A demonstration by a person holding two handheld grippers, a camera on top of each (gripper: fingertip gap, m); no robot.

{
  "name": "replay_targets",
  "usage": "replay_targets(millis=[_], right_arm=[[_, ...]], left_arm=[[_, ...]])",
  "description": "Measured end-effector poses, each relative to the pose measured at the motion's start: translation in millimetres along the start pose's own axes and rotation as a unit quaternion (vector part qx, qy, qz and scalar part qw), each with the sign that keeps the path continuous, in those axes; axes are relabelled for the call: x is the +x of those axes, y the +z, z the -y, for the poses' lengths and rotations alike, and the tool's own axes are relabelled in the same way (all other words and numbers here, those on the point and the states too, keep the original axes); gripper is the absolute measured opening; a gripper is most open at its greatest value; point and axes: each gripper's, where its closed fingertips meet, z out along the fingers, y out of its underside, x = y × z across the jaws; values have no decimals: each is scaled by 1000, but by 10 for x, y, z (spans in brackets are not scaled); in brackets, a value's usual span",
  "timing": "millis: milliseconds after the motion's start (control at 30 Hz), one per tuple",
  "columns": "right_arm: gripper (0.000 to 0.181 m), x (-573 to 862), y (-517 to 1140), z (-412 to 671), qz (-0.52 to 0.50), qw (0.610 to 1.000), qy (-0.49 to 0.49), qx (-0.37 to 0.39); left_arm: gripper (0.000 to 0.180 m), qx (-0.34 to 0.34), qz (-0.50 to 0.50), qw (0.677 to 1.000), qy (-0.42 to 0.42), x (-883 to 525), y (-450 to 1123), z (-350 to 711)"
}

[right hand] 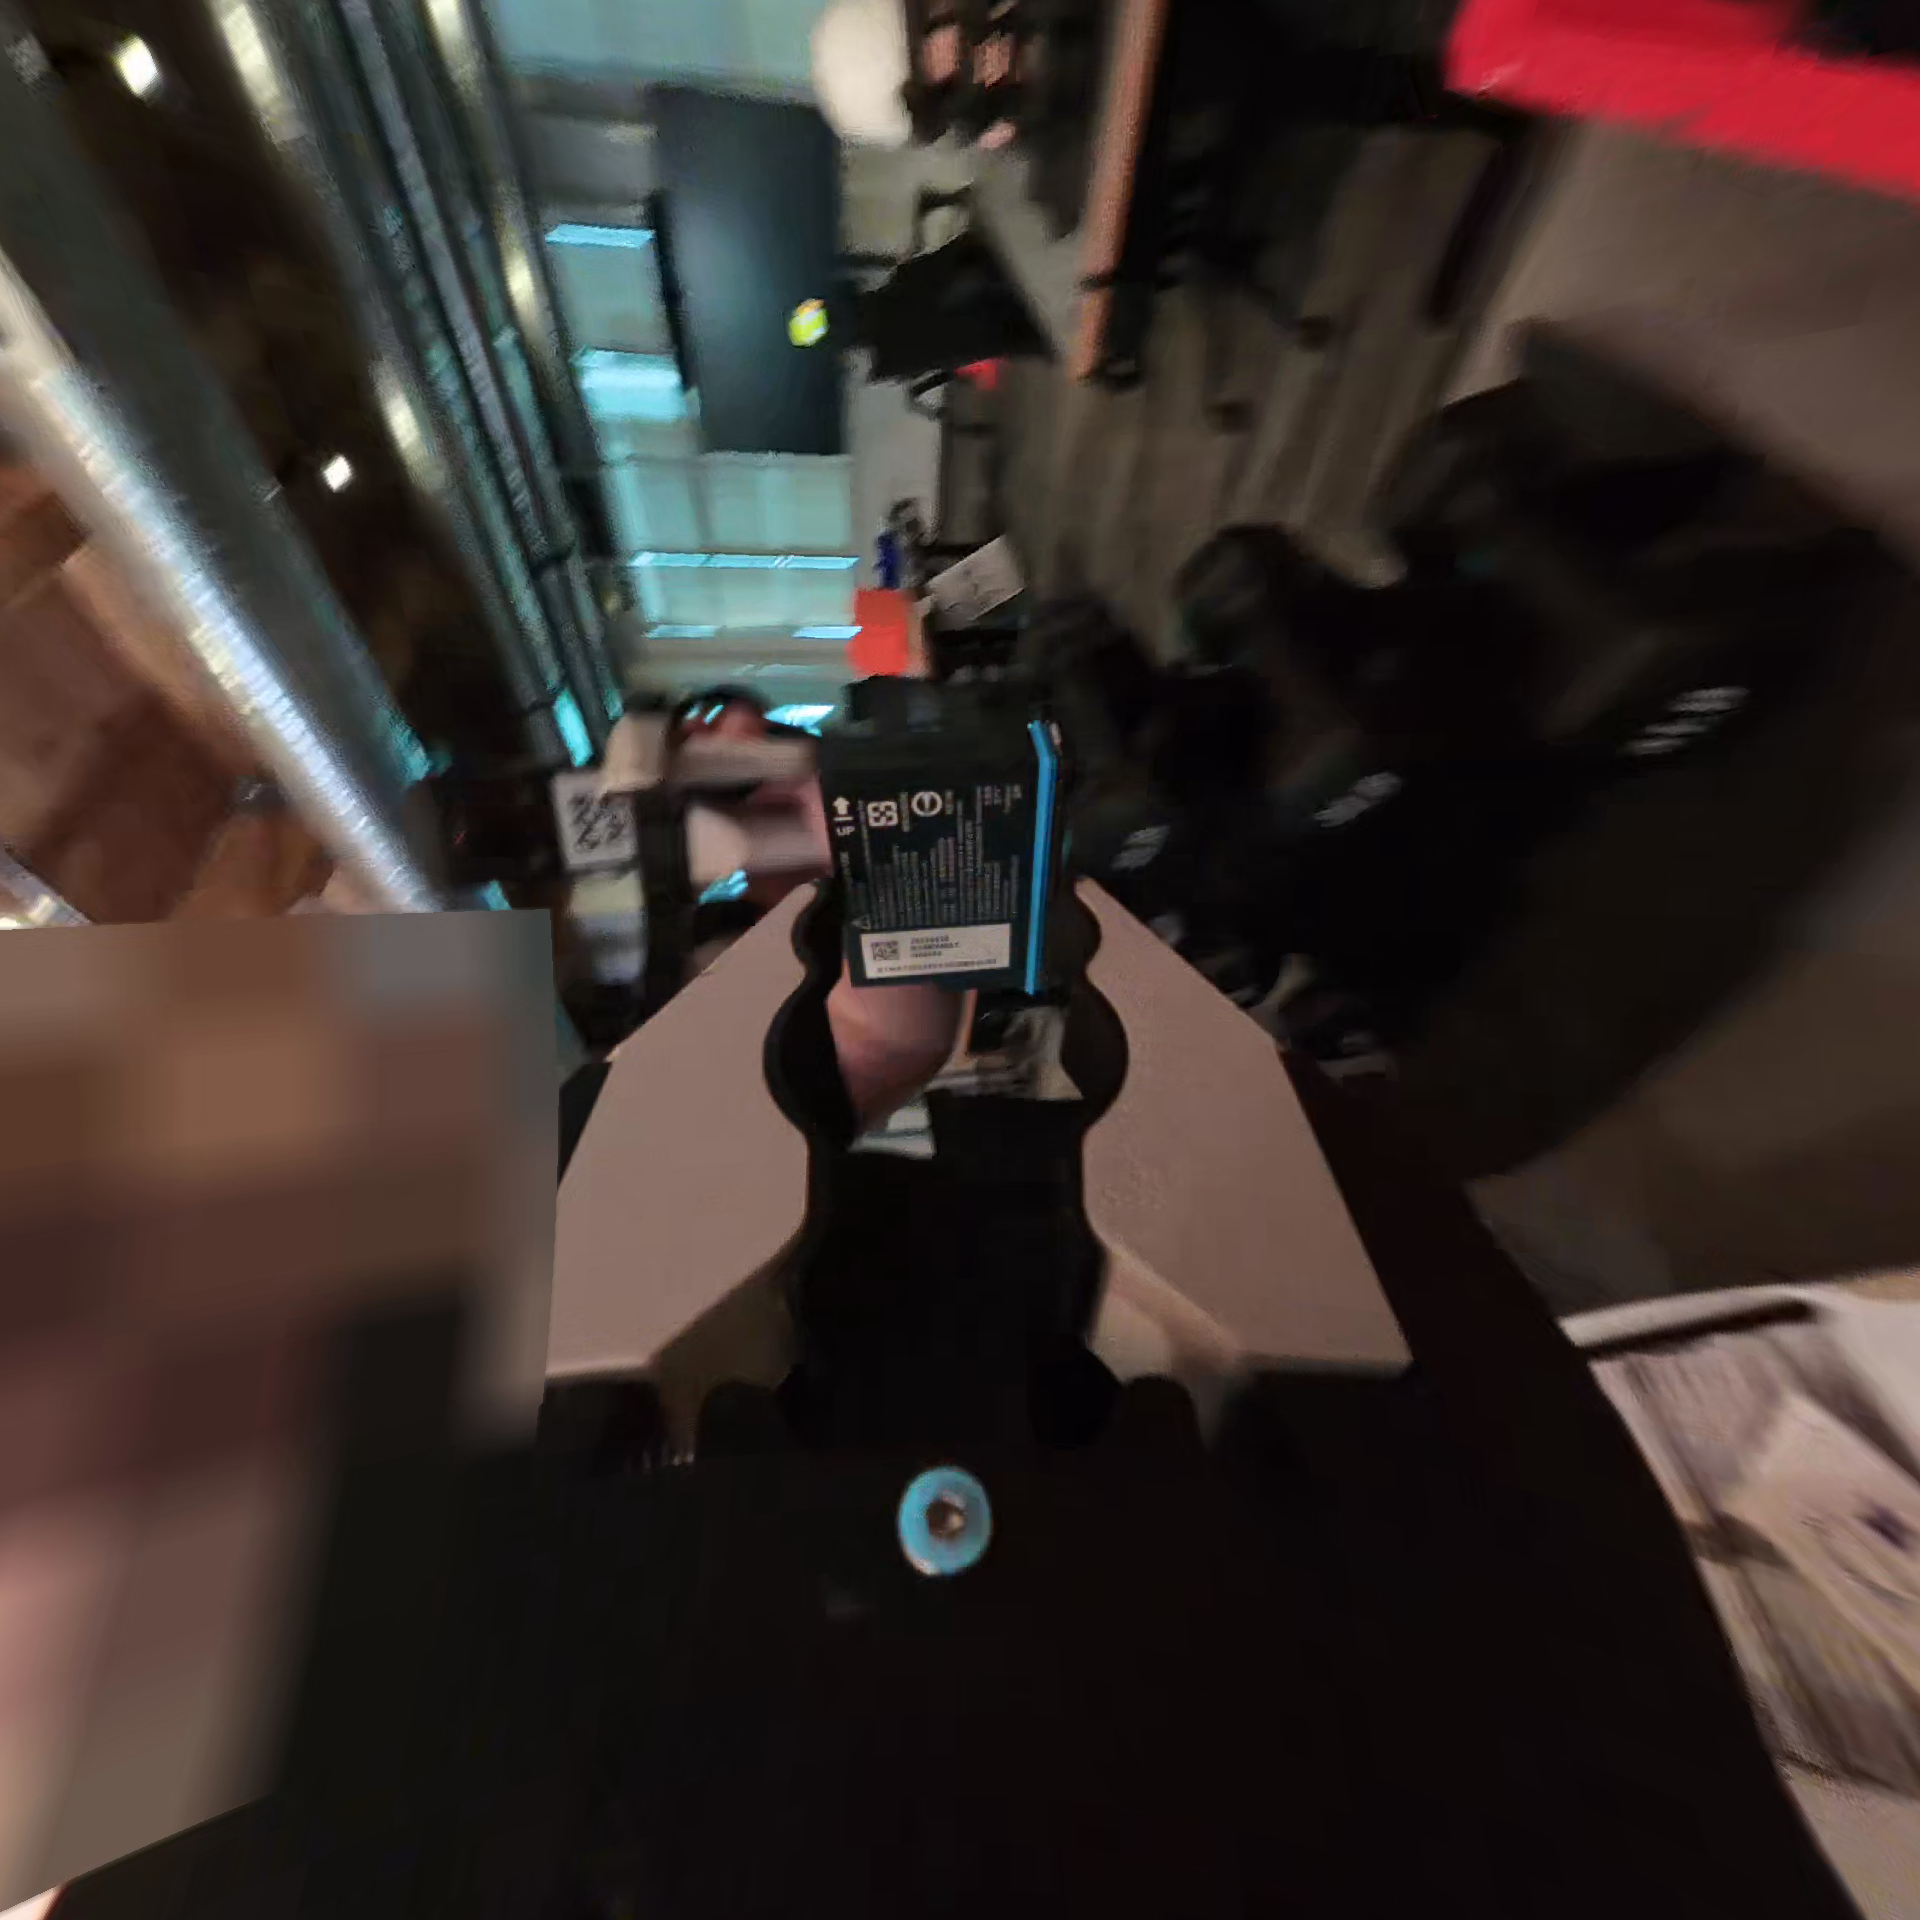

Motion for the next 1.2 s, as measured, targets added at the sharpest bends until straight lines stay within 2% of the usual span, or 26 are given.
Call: replay_targets(millis=[100, 200, 333, 533, 633, 700, 767, 800, 867, 900, 967, 1067, 1100, 1167, 1200], right_arm=[[45, -301, 110, -326, 37, 998, -28, -46], [42, -400, 112, -479, 55, 996, -38, -62], [45, -390, 82, -665, 72, 992, -46, -90], [45, -242, 92, -650, 94, 991, -44, -80], [45, -204, 23, -537, 106, 991, -62, -59], [31, -141, -168, -319, 109, 988, -110, -12], [24, 181, -395, 12, 22, 970, -240, 29], [22, 410, -533, 228, -44, 944, -325, 45], [20, 877, -746, 552, -154, 873, -462, 10], [20, 1173, -832, 701, -213, 847, -487, -31], [11, 1763, -1019, 955, -318, 807, -482, -127], [15, 2288, -1136, 1335, -386, 760, -492, -177], [22, 2417, -1165, 1470, -411, 753, -483, -175], [52, 2677, -1182, 1652, -449, 774, -415, -164], [53, 2839, -1247, 1723, -490, 778, -362, -154]], left_arm=[[77, -24, -36, 998, 43, 80, 266, 2], [67, -54, -68, 993, 77, 221, 428, -33], [55, -83, -78, 990, 86, 314, 533, -180], [55, -103, -63, 991, 53, 281, 548, -326], [55, -89, -66, 994, -9, 251, 535, -357], [55, -70, -62, 994, -56, 199, 458, -348], [55, -55, -61, 993, -90, 178, 348, -341], [55, -48, -61, 992, -99, 182, 287, -333], [55, -38, -56, 992, -107, 201, 167, -318], [55, -35, -51, 992, -110, 204, 116, -310], [55, -30, -40, 992, -117, 210, 21, -289], [55, -28, -22, 991, -132, 198, -105, -264], [55, -30, -15, 990, -134, 188, -152, -263], [55, -33, -1, 990, -138, 177, -224, -259], [55, -34, 5, 990, -140, 172, -248, -254]])
